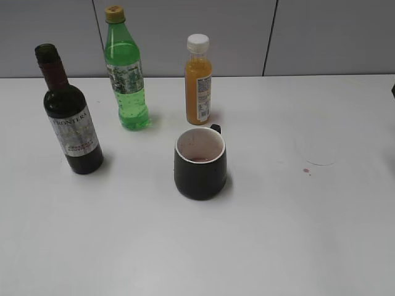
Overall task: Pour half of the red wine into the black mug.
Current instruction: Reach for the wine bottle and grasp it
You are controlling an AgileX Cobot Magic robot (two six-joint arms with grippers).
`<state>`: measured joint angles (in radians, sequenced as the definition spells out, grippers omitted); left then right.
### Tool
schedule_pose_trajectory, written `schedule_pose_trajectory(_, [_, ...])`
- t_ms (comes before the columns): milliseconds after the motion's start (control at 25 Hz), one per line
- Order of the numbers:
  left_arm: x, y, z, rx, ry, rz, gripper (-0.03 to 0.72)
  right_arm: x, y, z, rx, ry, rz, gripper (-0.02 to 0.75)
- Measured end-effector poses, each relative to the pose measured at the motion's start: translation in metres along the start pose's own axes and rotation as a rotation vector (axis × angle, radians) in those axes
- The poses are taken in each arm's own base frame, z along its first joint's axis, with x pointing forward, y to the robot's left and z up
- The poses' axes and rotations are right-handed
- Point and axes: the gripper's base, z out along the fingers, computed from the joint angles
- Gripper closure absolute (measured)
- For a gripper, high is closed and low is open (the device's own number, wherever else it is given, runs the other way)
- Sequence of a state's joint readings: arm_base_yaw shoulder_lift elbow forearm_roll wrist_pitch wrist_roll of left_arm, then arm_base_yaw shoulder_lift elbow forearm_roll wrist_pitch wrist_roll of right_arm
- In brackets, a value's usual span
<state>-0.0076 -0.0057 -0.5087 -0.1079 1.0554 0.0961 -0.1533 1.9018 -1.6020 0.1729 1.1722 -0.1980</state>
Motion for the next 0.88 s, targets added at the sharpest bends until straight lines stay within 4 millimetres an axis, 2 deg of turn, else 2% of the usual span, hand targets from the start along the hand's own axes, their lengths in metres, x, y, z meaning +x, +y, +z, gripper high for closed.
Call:
schedule_pose_trajectory(200, [0.000, 0.000, 0.000, 0.000, 0.000, 0.000, 0.099, 0.039, 0.002, -0.022, 0.068, 0.029, -0.031, 0.185])
schedule_pose_trajectory(440, [0.000, 0.000, 0.000, 0.000, 0.000, 0.000, 0.099, 0.111, 0.016, -0.052, 0.077, 0.015, -0.036, 0.186])
schedule_pose_trajectory(560, [0.000, 0.000, 0.000, 0.000, 0.000, 0.000, 0.099, 0.146, 0.023, -0.068, 0.092, -0.070, -0.043, 0.186])
schedule_pose_trajectory(680, [0.000, 0.000, 0.000, 0.000, 0.000, 0.000, 0.099, 0.178, 0.027, -0.072, 0.106, -0.148, -0.048, 0.186])
schedule_pose_trajectory(880, [0.000, 0.000, 0.000, 0.000, 0.000, 0.000, 0.099, 0.226, 0.032, -0.062, 0.117, -0.211, -0.050, 0.186])
